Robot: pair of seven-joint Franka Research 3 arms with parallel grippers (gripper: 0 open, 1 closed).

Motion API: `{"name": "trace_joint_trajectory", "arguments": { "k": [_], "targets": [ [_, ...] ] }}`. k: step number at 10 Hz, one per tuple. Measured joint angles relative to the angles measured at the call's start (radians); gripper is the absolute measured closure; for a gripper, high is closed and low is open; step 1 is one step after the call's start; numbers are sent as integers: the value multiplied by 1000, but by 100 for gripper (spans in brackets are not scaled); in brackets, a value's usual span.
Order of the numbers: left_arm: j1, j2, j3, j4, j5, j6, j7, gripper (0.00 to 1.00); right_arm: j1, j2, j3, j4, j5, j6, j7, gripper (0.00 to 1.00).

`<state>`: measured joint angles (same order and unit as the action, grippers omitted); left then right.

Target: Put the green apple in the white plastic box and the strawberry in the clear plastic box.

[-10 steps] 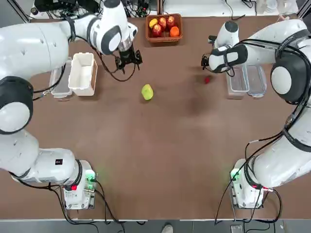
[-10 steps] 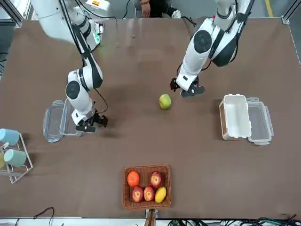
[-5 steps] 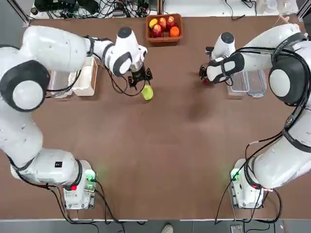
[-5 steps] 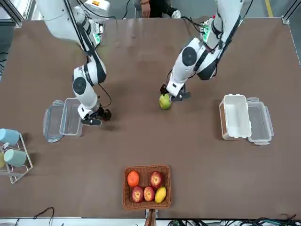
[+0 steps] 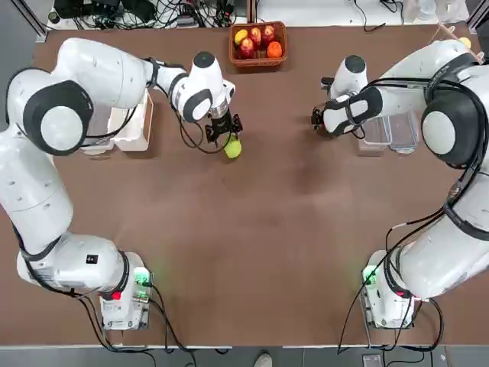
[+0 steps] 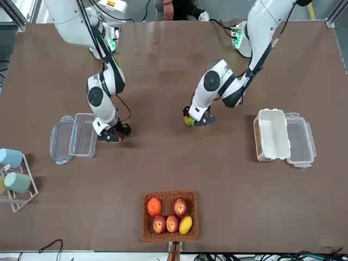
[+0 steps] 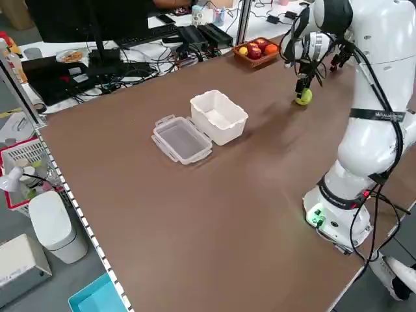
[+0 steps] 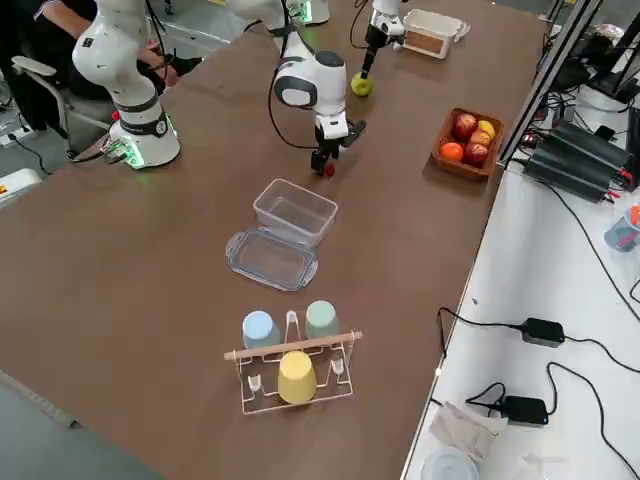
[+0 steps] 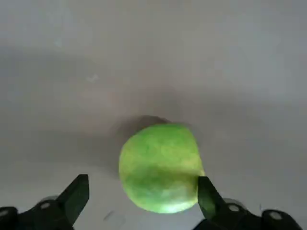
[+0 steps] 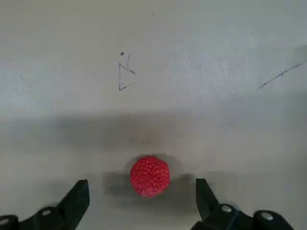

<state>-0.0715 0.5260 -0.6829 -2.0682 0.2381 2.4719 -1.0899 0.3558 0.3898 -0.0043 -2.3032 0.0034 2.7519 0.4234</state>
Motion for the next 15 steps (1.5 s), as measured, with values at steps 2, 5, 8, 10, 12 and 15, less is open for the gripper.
{"name": "trace_joint_trajectory", "arguments": {
  "k": [2,5,8,10,12,15],
  "targets": [
    [-16,8,0,0,0,-4,-26,0,0,-1,-3,0,0,3,1,2],
    [-14,24,2,11,11,-3,-32,0,0,-5,-7,2,0,6,1,2],
    [-8,49,17,44,21,-2,-33,0,0,-6,-7,3,0,7,1,3],
    [-10,66,22,55,21,-2,-37,0,0,-5,-7,2,0,7,1,5],
    [-18,89,22,57,24,-2,-70,4,1,-4,-6,1,0,7,1,5],
    [-21,90,21,60,28,-10,-95,10,3,5,-6,-2,0,15,1,7]
  ]
}}
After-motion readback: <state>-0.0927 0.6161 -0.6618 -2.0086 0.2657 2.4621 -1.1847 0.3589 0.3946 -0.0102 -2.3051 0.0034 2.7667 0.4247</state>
